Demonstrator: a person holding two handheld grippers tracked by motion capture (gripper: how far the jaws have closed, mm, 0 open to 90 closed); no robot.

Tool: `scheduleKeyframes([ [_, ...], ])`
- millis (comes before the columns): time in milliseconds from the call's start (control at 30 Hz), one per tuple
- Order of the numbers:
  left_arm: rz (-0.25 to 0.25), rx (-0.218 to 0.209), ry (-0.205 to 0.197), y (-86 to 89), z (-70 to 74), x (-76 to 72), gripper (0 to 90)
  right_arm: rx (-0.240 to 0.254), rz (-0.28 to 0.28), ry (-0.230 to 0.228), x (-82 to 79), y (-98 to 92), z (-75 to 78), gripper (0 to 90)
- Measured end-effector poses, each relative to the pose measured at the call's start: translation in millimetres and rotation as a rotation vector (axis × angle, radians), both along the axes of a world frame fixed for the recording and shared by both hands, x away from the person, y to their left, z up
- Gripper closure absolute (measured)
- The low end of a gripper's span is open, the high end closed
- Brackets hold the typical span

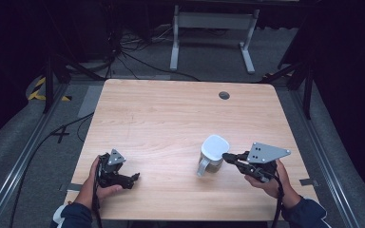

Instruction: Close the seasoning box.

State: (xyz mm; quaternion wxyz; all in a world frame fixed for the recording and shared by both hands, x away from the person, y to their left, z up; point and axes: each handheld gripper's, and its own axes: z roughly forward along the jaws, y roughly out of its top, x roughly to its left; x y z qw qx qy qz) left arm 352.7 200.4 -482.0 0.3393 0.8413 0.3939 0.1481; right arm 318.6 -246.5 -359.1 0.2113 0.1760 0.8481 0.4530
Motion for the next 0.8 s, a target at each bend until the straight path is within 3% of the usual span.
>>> scheduleKeyframes([
  [433, -0.001, -0.003, 0.0, -0.2, -0.1, 0.3, 0.5, -0.062, -0.045, 0.004, -5.4, -26.8, -3.4, 89.0],
  [800, -0.01, 0.0, 0.001, -0.4, 0.1, 1.5, 0.5, -0.078, -0.103, 0.02, -8.4, -58.4, -16.0, 78.0],
])
